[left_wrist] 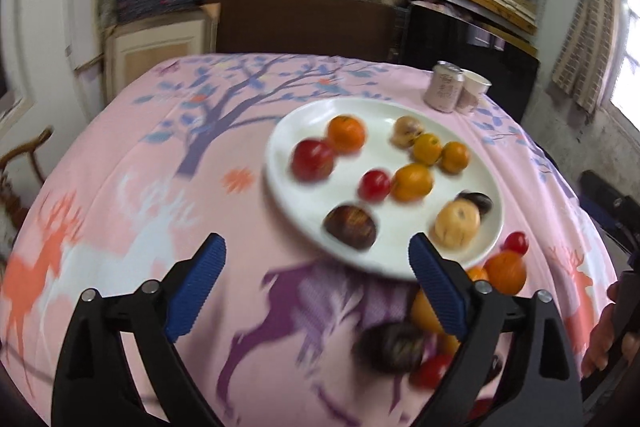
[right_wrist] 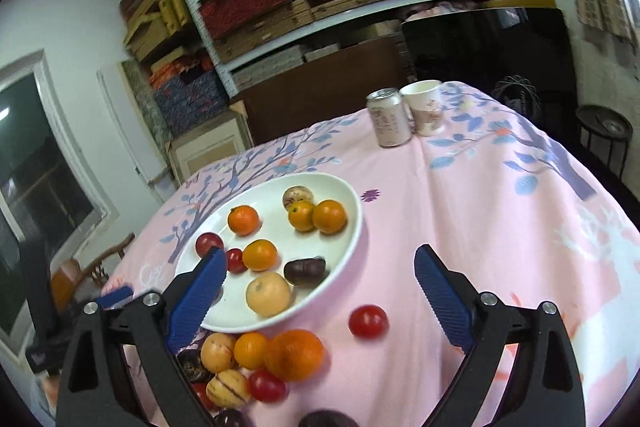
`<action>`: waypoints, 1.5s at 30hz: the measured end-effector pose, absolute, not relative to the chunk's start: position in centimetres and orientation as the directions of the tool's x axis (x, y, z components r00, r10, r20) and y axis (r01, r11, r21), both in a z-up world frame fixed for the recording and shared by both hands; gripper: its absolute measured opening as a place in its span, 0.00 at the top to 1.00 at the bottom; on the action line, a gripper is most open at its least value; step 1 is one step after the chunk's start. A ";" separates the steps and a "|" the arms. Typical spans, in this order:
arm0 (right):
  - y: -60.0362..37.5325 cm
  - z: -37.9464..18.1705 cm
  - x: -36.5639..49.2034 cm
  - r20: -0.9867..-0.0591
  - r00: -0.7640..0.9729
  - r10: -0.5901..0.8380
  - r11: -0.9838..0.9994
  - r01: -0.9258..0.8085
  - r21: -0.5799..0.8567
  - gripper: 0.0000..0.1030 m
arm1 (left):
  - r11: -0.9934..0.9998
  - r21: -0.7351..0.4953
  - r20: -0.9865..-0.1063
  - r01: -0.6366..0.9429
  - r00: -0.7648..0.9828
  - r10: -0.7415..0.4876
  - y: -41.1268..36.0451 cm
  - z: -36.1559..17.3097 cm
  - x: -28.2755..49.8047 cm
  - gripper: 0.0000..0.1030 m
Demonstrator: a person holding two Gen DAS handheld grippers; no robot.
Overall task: Organize fruits
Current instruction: 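Move the left tool to the pile and grasp another dark mangosteen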
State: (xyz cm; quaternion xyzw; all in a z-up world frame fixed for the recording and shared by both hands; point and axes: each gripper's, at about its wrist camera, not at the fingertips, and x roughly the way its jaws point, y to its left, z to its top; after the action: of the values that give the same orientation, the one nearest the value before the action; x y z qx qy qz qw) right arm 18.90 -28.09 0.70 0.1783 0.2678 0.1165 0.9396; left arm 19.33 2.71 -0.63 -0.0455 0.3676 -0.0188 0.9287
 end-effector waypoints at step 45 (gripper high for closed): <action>-30.5 -2.3 16.0 -0.531 0.771 0.352 0.860 -0.043 0.508 0.03 | 0.994 0.004 -0.787 -0.107 0.613 0.070 4.2 -4.7 17.4 0.04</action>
State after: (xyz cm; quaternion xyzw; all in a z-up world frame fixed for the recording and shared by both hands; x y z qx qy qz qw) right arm 15.99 -30.51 -2.28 0.2413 0.3206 0.1084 0.9095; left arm 17.38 4.20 -4.73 -0.0215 0.4374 0.0492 0.8977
